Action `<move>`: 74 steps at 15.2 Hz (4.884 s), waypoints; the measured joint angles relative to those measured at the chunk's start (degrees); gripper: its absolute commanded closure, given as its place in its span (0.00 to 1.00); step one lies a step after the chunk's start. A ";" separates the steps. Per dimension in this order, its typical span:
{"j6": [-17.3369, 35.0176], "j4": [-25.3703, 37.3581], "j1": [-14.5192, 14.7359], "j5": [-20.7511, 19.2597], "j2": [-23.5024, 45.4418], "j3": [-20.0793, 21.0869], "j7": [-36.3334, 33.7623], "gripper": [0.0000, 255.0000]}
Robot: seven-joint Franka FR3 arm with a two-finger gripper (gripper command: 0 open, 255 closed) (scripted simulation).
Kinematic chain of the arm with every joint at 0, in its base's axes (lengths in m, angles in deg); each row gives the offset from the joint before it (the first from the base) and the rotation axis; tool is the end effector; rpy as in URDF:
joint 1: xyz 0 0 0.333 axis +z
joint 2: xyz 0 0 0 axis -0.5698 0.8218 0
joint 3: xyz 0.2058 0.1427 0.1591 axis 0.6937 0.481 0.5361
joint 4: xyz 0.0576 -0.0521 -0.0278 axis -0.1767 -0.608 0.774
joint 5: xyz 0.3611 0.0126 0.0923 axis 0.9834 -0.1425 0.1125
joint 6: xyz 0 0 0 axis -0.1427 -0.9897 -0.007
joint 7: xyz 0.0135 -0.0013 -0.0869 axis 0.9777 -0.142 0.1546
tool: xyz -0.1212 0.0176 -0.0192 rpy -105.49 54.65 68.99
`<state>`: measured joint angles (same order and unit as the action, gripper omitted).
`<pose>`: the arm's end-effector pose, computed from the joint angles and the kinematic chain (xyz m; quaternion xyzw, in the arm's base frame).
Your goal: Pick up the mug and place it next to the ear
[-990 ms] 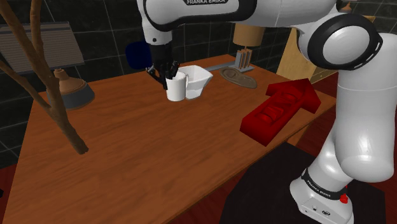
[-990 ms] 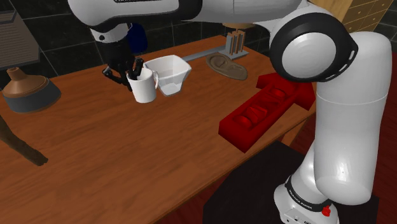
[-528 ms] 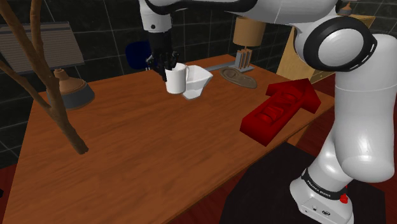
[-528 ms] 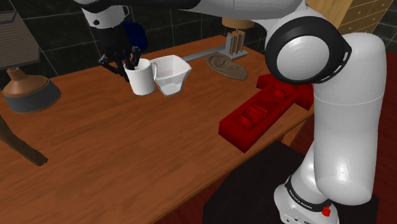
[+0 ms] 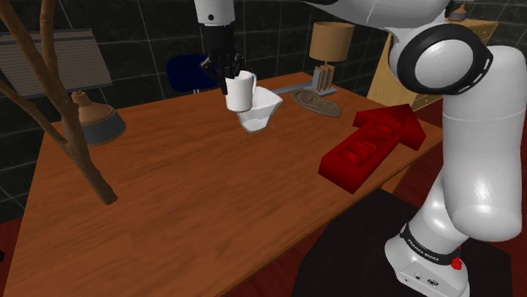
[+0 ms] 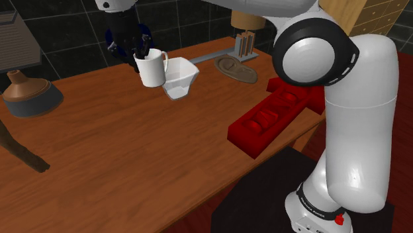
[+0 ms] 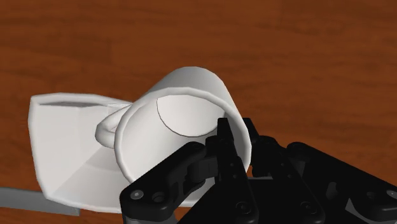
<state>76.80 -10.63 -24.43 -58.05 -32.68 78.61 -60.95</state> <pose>0.5984 0.1946 0.5668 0.9978 -0.0570 -0.0229 0.0229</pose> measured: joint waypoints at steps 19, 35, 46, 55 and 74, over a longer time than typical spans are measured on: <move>4.55 -11.22 -17.31 2.51 -7.88 -7.51 23.32 1.00; 14.21 -21.70 -21.73 2.92 -9.00 -9.65 29.23 1.00; 22.85 -30.53 -21.80 2.86 -9.19 -9.66 28.78 1.00; 29.22 -35.70 -22.24 2.59 -9.54 -10.17 28.56 1.00; 22.67 -29.89 -21.56 2.87 -8.83 -9.80 28.67 0.00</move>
<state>99.47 -40.52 -45.99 -55.18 -41.51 68.82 -32.28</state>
